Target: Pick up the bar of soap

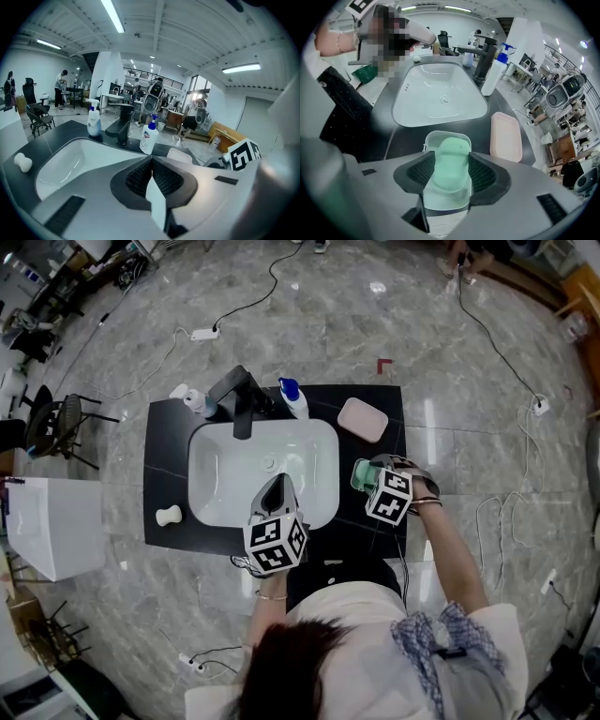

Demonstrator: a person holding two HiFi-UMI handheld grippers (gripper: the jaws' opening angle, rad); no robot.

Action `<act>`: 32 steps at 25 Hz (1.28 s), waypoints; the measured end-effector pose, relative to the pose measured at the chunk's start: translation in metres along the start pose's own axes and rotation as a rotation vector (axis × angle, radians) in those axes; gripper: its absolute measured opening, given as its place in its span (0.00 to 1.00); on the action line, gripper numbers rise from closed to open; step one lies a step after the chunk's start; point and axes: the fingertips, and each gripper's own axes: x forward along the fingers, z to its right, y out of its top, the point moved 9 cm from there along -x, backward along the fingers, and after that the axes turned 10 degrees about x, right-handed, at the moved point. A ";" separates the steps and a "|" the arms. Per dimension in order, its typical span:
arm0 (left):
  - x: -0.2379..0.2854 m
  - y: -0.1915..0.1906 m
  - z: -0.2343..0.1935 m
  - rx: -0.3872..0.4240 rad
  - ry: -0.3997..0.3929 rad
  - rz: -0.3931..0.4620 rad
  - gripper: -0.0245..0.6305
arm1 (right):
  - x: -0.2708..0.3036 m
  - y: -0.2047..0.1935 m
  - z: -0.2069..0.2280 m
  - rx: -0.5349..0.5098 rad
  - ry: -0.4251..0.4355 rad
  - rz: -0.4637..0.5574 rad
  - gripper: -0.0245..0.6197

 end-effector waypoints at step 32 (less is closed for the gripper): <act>-0.001 -0.003 -0.010 -0.026 0.036 -0.013 0.05 | 0.008 0.001 0.009 0.052 -0.024 0.003 0.45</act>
